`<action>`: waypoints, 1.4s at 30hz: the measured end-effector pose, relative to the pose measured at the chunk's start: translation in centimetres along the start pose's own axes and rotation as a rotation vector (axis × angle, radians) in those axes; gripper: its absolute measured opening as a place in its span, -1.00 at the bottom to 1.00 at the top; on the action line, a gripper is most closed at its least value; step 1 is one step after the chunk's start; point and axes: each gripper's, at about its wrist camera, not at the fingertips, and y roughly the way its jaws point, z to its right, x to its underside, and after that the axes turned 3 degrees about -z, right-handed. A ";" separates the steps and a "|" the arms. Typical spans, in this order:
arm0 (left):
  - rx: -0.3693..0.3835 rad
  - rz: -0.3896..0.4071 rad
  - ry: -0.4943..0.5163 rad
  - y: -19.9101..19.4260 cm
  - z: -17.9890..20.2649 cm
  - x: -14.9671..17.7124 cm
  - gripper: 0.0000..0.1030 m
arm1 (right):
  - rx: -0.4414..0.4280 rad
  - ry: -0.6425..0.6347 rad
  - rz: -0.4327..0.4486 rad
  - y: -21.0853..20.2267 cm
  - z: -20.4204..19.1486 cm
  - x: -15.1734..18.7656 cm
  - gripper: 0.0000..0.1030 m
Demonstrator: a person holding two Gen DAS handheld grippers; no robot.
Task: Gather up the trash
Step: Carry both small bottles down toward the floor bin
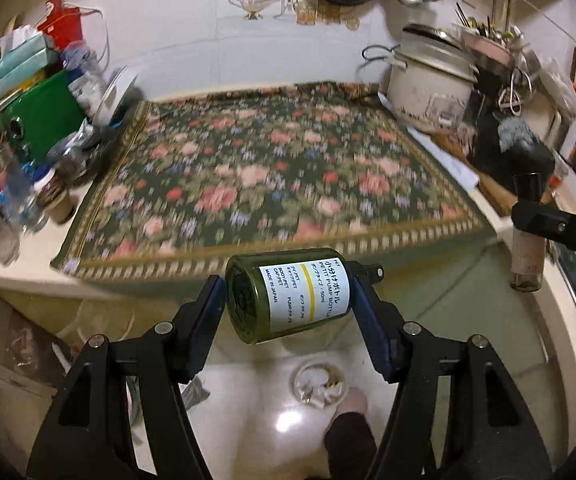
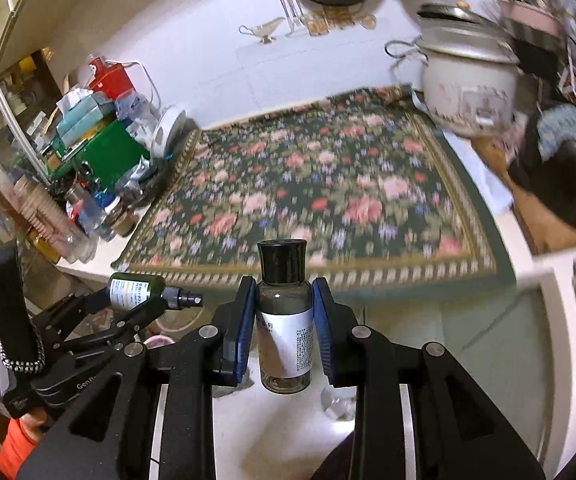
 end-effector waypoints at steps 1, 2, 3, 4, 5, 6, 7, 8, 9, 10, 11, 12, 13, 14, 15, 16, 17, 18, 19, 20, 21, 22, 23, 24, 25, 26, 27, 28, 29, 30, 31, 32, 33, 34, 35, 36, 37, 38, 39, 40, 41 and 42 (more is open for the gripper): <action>0.003 -0.015 -0.002 -0.2 -0.2 0.9 0.23 | 0.007 0.004 -0.011 -0.2 -0.3 0.8 -0.50; 0.005 -0.027 -0.004 -0.2 -0.4 1.5 0.23 | 0.014 0.007 -0.024 -0.2 -0.5 1.4 -0.50; 0.010 -0.044 -0.008 -0.2 -0.5 2.2 0.23 | 0.022 0.010 -0.036 -0.2 -0.8 2.0 -0.50; 0.014 -0.058 -0.012 -0.1 -0.6 3.0 0.23 | 0.028 0.014 -0.050 -0.2 -0.9 2.6 -0.50; 0.016 -0.070 -0.014 0.0 -0.7 3.6 0.23 | 0.035 0.016 -0.064 -0.1 -0.9 3.1 -0.50; 0.018 -0.080 -0.016 0.1 -0.8 4.3 0.23 | 0.042 0.018 -0.077 0.0 -0.9 3.5 -0.50; 0.020 -0.093 -0.019 0.4 -0.8 4.9 0.23 | 0.048 0.020 -0.086 0.1 -0.9 4.1 -0.50; 0.020 -0.103 -0.021 0.7 -0.7 5.5 0.23 | 0.051 0.022 -0.097 0.4 -0.9 4.6 -0.50; 0.015 -0.115 -0.024 1.2 -0.7 6.1 0.23 | 0.053 0.025 -0.112 0.8 -0.5 4.9 -0.50; 0.009 -0.129 -0.029 1.8 -0.6 6.7 0.23 | 0.055 0.026 -0.122 1.1 -0.5 5.4 -0.50; 0.011 -0.141 -0.032 2.3 -0.7 7.3 0.23 | 0.055 0.027 -0.135 1.6 -0.3 5.9 -0.50; 0.013 -0.156 -0.041 3.0 -0.7 7.9 0.23 | 0.056 0.025 -0.148 2.2 0.0 6.2 -0.50; 0.014 -0.175 -0.052 4.0 -0.6 8.6 0.23 | 0.060 0.022 -0.164 3.1 0.4 6.6 -0.50; 0.013 -0.189 -0.058 4.9 -0.6 9.2 0.23 | 0.062 0.020 -0.176 3.9 0.9 6.9 -0.50; 0.010 -0.202 -0.064 5.8 -0.4 9.8 0.23 | 0.059 0.017 -0.188 4.8 1.4 7.3 -0.50; 0.006 -0.214 -0.070 6.9 -0.3 10.5 0.23 | 0.058 0.016 -0.195 5.5 1.8 7.7 -0.50; -0.002 -0.226 -0.075 8.1 -0.1 11.3 0.23 | 0.060 0.016 -0.205 6.5 2.3 8.2 -0.50; -0.006 -0.236 -0.082 9.3 0.1 12.1 0.23 | 0.063 0.017 -0.219 7.9 3.2 8.8 -0.50; -0.008 -0.252 -0.091 11.0 0.3 13.1 0.23 | 0.064 0.019 -0.228 8.8 3.8 9.4 -0.50; -0.011 -0.261 -0.098 12.3 0.4 14.0 0.23 | 0.062 0.024 -0.239 10.0 4.6 9.9 -0.50; -0.014 -0.270 -0.107 13.9 0.5 14.9 0.23 | 0.061 0.032 -0.256 11.6 5.7 10.9 -0.50; -0.016 -0.282 -0.118 15.7 0.6 16.1 0.23 | 0.060 0.037 -0.270 12.7 6.3 11.4 -0.50; -0.020 -0.292 -0.126 17.1 0.7 16.9 0.23 | 0.058 0.044 -0.288 14.3 7.3 12.4 -0.50; -0.027 -0.303 -0.135 18.7 0.7 18.0 0.23 | 0.057 0.050 -0.305 15.9 8.3 13.4 -0.50; -0.033 -0.313 -0.146 20.3 0.7 19.1 0.23 | 0.057 0.054 -0.319 17.1 8.9 14.2 -0.50; -0.038 -0.328 -0.159 22.2 0.7 20.4 0.23 | 0.058 0.058 -0.340 18.9 9.8 15.4 -0.50; -0.042 -0.342 -0.171 23.9 0.6 21.7 0.23 | 0.055 0.063 -0.360 20.8 10.7 16.6 -0.50; -0.043 -0.353 -0.180 25.3 0.5 22.7 0.23 | 0.051 0.067 -0.375 22.1 11.3 17.4 -0.50; -0.044 -0.362 -0.189 26.9 0.3 23.9 0.23 | 0.045 0.070 -0.394 24.0 12.1 18.5 -0.50; -0.046 -0.372 -0.194 28.4 0.3 25.1 0.23 | 0.040 0.072 -0.414 25.9 12.8 19.6 -0.50; -0.048 -0.385 -0.199 29.9 0.1 26.3 0.23 | 0.037 0.072 -0.429 27.3 13.1 20.4 -0.50; -0.043 -0.395 -0.206 31.1 0.0 27.2 0.23 | 0.033 0.072 -0.446 29.2 13.6 21.3 -0.50; -0.034 -0.408 -0.215 32.6 -0.1 28.1 0.23 | 0.027 0.073 -0.457 31.0 14.0 22.1 -0.50; -0.031 -0.417 -0.219 33.8 -0.2 28.7 0.23 | 0.023 0.072 -0.464 32.1 14.2 22.6 -0.50; -0.032 -0.424 -0.218 35.2 -0.3 29.5 0.23 | 0.023 0.068 -0.472 33.7 14.5 23.2 -0.50; -0.032 -0.427 -0.214 36.3 -0.2 30.2 0.23 | 0.025 0.063 -0.477 34.8 14.7 23.6 -0.49; -0.033 -0.433 -0.208 37.8 -0.1 30.9 0.23 | 0.029 0.053 -0.483 36.2 14.8 24.0 -0.49; -0.031 -0.438 -0.205 38.8 0.1 31.3 0.23 | 0.032 0.046 -0.488 37.3 15.0 24.5 -0.49; -0.026 -0.440 -0.200 39.9 0.3 31.7 0.23 | 0.032 0.042 -0.494 38.0 15.2 24.7 -0.49; -0.022 -0.441 -0.194 41.2 0.6 32.1 0.23 | 0.033 0.041 -0.502 38.9 15.4 25.1 -0.49; -0.019 -0.442 -0.189 42.1 0.8 32.4 0.23 | 0.031 0.042 -0.513 39.7 15.7 25.5 -0.49; -0.012 -0.445 -0.181 43.1 1.1 32.6 0.23 | 0.029 0.046 -0.528 40.2 16.1 25.7 -0.48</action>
